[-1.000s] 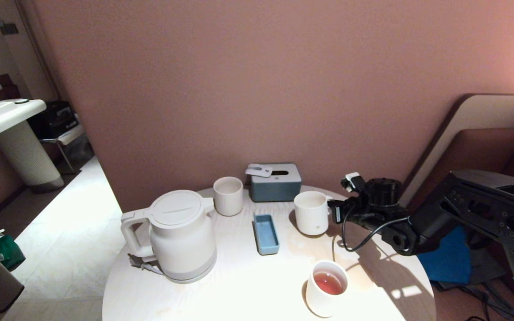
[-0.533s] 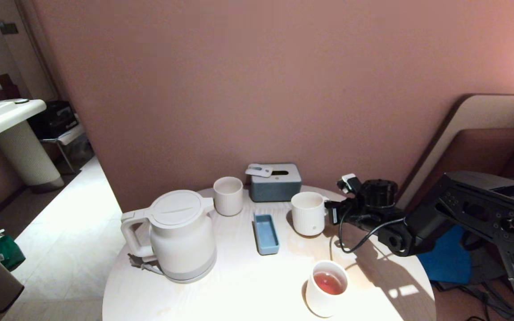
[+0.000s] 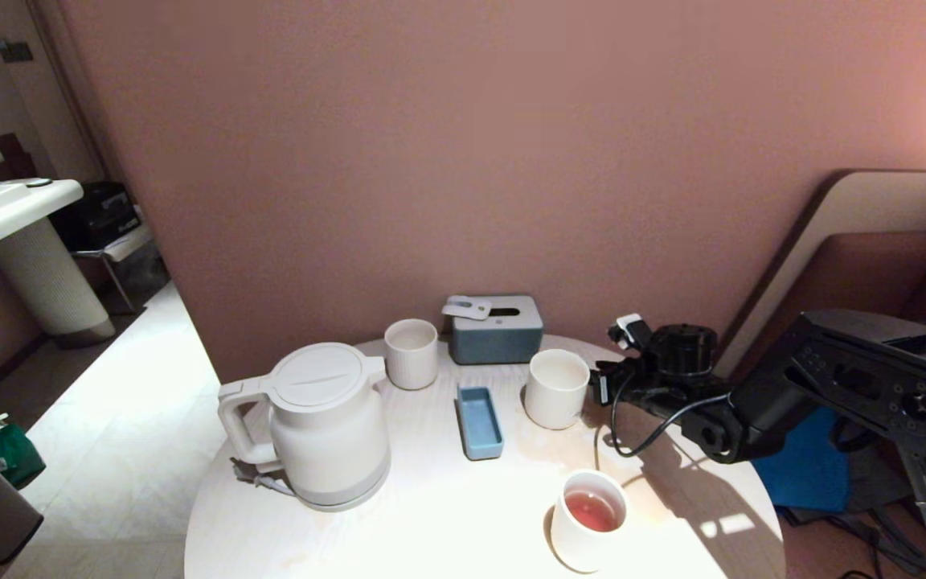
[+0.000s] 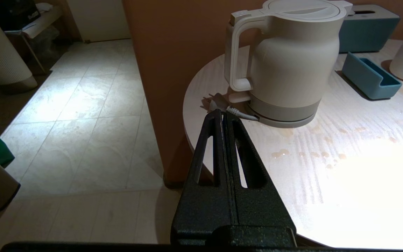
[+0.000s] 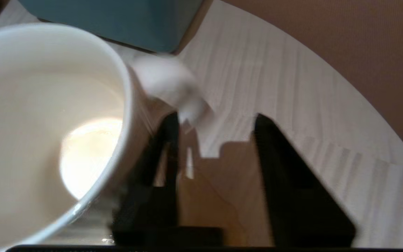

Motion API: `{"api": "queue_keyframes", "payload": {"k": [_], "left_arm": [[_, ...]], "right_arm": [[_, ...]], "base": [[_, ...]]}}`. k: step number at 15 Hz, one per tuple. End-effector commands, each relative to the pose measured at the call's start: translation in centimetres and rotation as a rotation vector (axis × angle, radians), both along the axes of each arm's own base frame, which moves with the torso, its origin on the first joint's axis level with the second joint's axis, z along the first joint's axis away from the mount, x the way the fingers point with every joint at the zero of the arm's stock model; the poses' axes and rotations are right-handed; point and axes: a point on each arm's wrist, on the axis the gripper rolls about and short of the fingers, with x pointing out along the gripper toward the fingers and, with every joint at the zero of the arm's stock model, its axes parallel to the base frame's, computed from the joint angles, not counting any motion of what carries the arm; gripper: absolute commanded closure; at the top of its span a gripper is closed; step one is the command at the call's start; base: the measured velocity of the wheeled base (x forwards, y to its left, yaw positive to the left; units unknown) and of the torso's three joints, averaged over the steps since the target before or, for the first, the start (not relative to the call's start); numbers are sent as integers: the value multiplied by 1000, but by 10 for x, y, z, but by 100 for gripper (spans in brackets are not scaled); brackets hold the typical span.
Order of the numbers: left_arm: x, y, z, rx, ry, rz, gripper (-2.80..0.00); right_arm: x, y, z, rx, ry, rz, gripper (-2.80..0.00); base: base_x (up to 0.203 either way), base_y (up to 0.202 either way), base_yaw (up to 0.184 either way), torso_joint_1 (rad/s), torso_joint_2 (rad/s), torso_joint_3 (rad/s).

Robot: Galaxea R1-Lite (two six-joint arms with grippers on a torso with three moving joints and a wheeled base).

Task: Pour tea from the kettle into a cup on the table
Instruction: Put the cup down on the table

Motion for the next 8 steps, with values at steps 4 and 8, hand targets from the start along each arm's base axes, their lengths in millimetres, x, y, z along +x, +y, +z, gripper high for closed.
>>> {"api": "queue_keyframes", "payload": {"k": [4,8], "left_arm": [[0,0,0,0,1,0,0],[0,0,0,0,1,0,0]], "right_arm": [[-5,1,2,-3,4,5,-280],[-20,-13,22,-9,-4,-21,-280]], "base": [[0,0,0,0,0,0],[0,0,0,0,0,0]]}}
